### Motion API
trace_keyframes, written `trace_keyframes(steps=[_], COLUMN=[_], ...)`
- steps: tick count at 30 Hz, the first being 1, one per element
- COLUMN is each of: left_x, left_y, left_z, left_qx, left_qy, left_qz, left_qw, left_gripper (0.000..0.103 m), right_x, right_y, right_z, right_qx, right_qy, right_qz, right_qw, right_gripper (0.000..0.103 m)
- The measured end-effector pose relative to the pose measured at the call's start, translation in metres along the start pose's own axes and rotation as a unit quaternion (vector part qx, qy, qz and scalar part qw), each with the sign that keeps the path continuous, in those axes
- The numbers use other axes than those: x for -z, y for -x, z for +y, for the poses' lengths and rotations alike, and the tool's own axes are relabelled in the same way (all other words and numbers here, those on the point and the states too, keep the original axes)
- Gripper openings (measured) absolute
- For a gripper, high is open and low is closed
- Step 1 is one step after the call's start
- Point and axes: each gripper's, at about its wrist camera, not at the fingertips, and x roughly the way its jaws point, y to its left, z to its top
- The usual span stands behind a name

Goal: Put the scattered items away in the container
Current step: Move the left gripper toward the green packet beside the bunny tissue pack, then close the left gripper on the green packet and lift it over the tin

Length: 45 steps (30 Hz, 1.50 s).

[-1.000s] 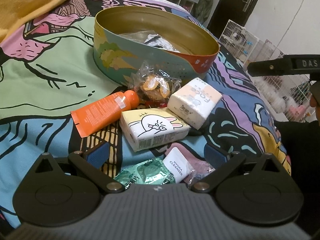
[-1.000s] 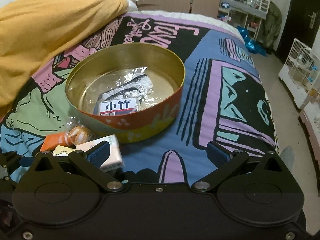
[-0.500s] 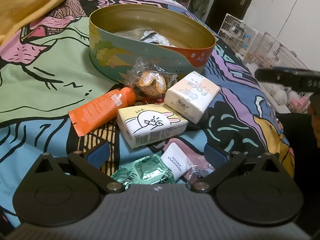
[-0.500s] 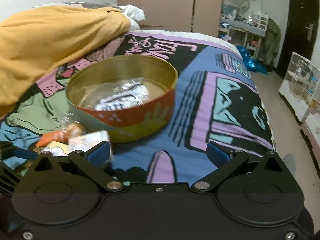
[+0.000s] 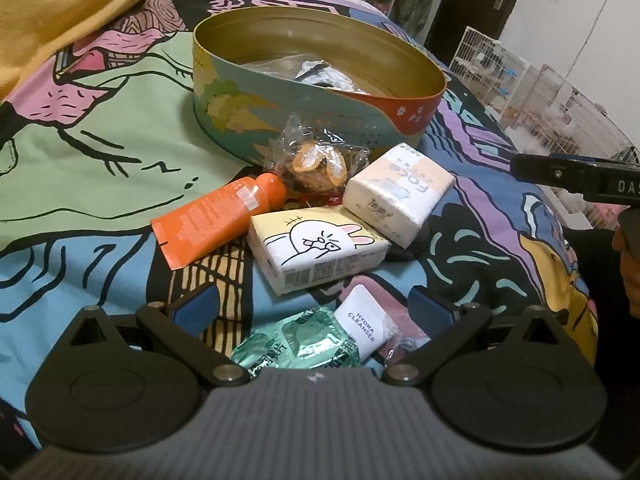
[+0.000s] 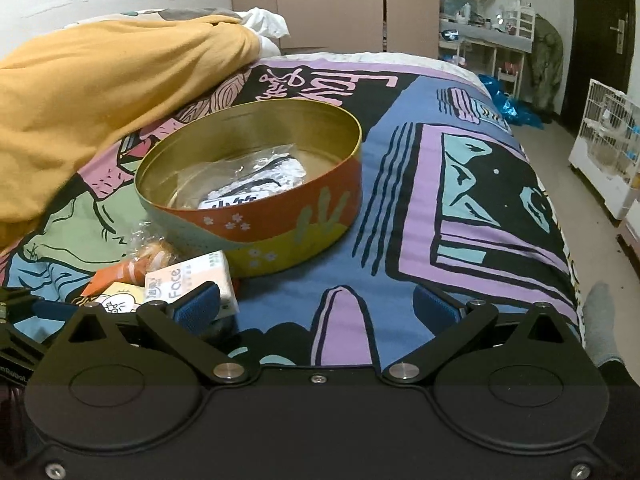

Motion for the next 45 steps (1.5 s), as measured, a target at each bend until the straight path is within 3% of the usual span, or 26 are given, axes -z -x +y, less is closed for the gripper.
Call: trace_keyframes(steps=[11, 17, 19, 25, 45], left_x=[0.012, 0.016, 0.017, 0.017, 0.001], left_y=[0.005, 0.002, 0.002, 0.005, 0.032], left_z=[0.001, 0.008, 0.009, 0.008, -0.001], left_qx=[-0.012, -0.024, -0.038, -0.04, -0.025], left_qy=[0.057, 0.097, 0.098, 0.091, 0.071], left_qz=[0.033, 0.029, 0.027, 0.023, 0.001], left_qw=[0.9978, 0.9945, 0.9941, 0.9948, 0.9971], left_gripper=[0.103, 0.103, 0.101, 0.069, 0.068], right_x=[0.0, 0.001, 0.001, 0.002, 0.004], right_y=[-0.001, -0.006, -0.006, -0.008, -0.011], right_z=[0.001, 0.005, 0.006, 0.007, 0.008], right_qx=[-0.007, -0.01, -0.011, -0.01, -0.019], right_qy=[-0.005, 0.0, 0.003, 0.002, 0.007], right_qz=[0.001, 0.007, 0.005, 0.006, 0.012], right_qw=[1.0, 1.0, 1.0, 1.0, 1.0], right_gripper=[0.103, 0.103, 0.103, 0.103, 0.103])
